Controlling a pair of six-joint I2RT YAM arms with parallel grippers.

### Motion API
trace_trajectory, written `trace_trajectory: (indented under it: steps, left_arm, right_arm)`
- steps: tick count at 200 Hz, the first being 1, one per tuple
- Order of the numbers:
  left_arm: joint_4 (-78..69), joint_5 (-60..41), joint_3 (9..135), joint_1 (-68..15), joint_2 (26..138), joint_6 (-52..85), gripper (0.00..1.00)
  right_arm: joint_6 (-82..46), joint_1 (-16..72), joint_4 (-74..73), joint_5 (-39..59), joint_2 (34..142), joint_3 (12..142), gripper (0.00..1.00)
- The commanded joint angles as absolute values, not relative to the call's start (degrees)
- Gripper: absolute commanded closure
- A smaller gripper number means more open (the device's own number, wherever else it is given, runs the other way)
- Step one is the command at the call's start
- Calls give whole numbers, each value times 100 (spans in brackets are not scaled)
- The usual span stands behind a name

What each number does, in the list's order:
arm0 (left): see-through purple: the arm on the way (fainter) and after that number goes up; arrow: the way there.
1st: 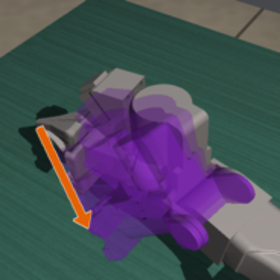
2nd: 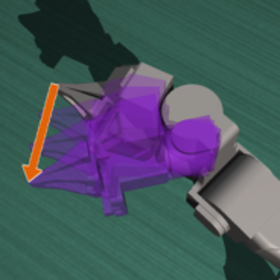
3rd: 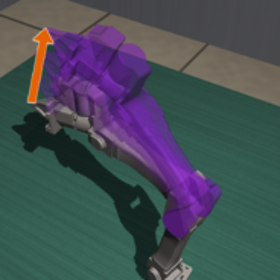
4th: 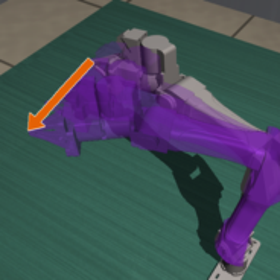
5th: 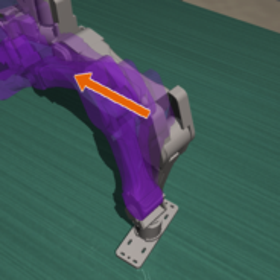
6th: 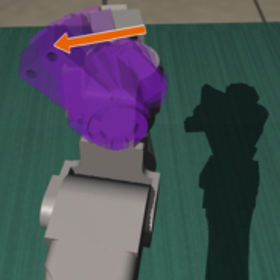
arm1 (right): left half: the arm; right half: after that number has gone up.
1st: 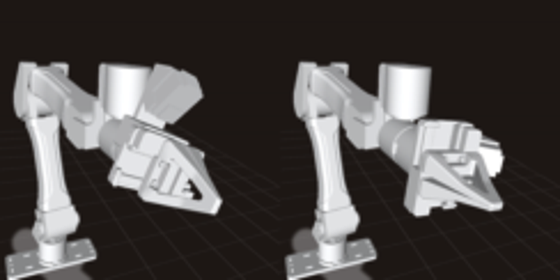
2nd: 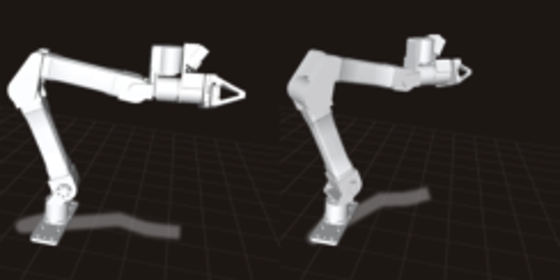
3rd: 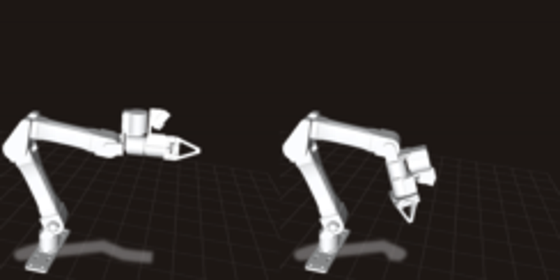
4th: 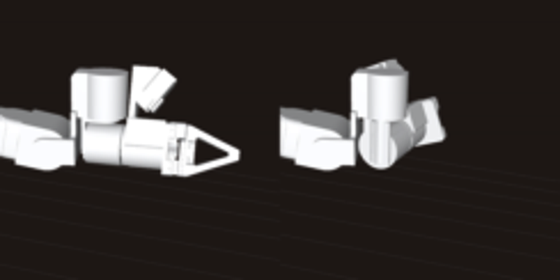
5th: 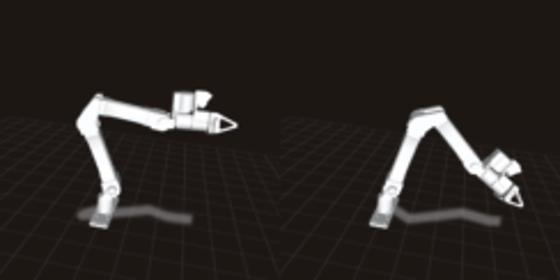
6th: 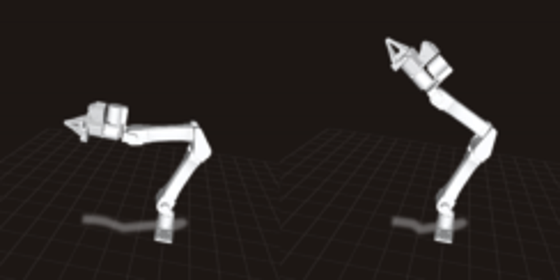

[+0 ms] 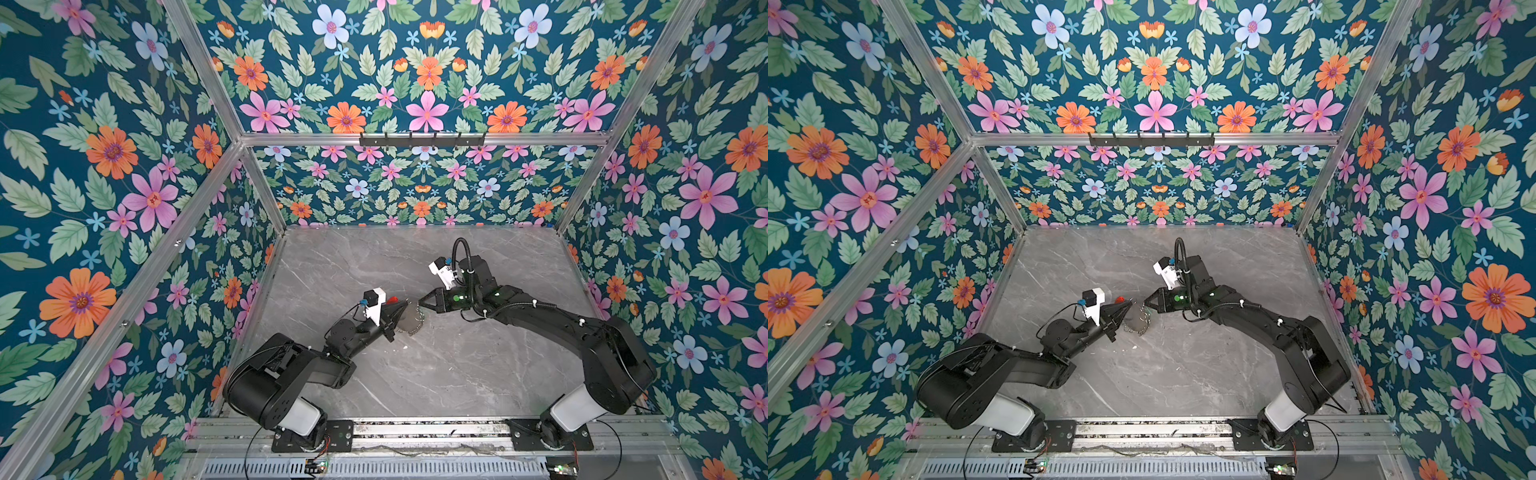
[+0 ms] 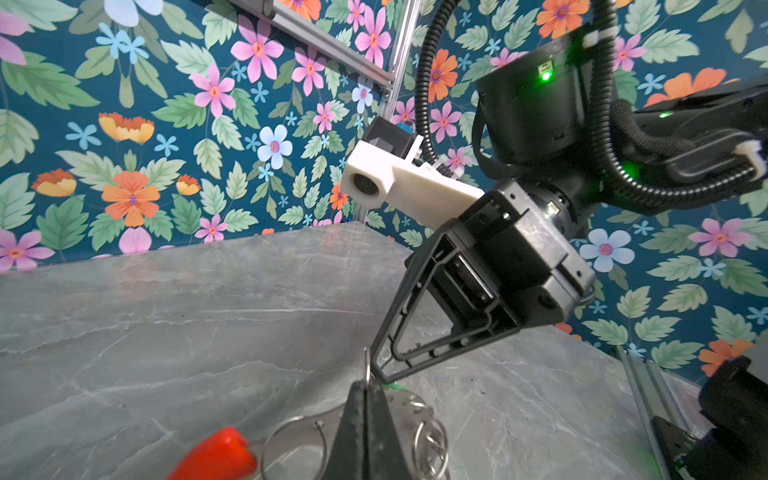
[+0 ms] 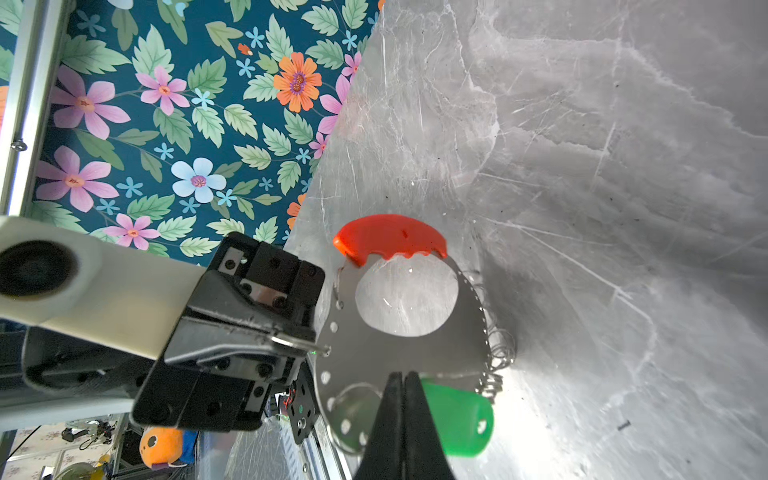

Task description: Put the keys on the keyring

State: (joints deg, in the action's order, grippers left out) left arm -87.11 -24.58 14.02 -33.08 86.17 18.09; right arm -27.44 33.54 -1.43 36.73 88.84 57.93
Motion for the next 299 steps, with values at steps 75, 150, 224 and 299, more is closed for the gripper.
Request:
trace_trajectory:
  steps: [75,150,224,299]
  left_arm:
    - [-7789,-2724,2979,-3313,8202,4394,100]
    - [-8253,-2801,3077,-3313,8266,5189,100]
    - [-8174,-2777,3050,-3313,8322,5194,100]
    - [-8175,-2803,2971,-3313,8209,5012,100]
  right_arm:
    - [-2176,3252,391,3655,7816,6380,100]
    - [-2296,3252,171,3741,7695,6498,100]
    - [-1841,3154,1113,3959,7947,7402,100]
    - [-1903,3155,1353,4113,8566,8002,100]
